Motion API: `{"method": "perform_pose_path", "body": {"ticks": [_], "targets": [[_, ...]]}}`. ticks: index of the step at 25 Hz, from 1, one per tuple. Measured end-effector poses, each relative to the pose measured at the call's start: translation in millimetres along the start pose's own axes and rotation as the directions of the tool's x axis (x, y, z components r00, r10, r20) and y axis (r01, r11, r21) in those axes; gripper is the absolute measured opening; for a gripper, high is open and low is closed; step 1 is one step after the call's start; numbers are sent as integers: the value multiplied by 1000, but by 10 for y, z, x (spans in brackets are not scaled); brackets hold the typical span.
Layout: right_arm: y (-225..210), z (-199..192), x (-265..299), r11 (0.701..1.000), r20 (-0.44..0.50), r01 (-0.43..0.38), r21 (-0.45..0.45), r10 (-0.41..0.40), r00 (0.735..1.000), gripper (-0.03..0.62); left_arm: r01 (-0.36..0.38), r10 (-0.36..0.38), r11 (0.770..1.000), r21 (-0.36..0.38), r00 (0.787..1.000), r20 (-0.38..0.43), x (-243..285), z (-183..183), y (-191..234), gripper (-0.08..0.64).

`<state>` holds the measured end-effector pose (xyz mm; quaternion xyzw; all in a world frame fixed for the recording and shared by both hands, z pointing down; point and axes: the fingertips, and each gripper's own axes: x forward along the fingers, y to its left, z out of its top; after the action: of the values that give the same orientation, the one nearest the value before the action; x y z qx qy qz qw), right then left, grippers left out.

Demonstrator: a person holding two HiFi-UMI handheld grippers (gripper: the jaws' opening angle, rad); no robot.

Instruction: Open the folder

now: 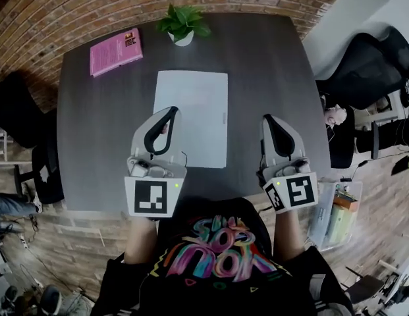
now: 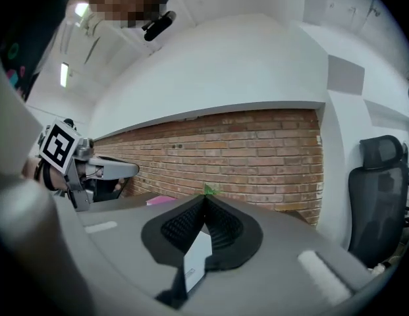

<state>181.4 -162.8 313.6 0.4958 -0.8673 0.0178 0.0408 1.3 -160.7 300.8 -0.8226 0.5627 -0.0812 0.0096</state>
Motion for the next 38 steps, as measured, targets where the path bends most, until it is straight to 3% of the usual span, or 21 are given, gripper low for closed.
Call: {"method": "perform_pose_path", "body": {"ticks": [5,11,18,22,25,27,30,34,38], "targets": [[-91,-47,117,998,-8,-61,-4,61,998,0,-49,49,999,10,998,-26,2,-31,-19,0],[-50,-99,141,997,-14,-80,10,80,997,0,-48,49,998,29,997,-51,-20,-64,0,1],[108,-346,46,990,-54,-135,31,137,989,2,48,-42,998,43,992,-119,26,-327,-165,2],[236,-594,-43,982,-108,-186,44,190,976,47,125,-116,991,46,978,-171,55,-566,-306,2],[358,-812,-108,970,-158,-239,54,245,957,84,200,-178,976,81,959,-222,73,-777,-390,2],[450,-982,-167,960,-210,-271,67,279,937,113,239,-216,969,63,941,-260,55,-933,-456,3],[516,-1261,-243,954,-283,-278,114,300,911,133,301,-276,953,33,908,-316,9,-1159,-589,69],[566,-1677,-316,932,-353,-226,283,320,879,149,359,-325,933,14,860,-392,-107,-1498,-761,104],[660,-2053,-353,867,-397,-152,475,365,842,170,433,-383,901,9,805,-453,-189,-1768,-964,132]]}}
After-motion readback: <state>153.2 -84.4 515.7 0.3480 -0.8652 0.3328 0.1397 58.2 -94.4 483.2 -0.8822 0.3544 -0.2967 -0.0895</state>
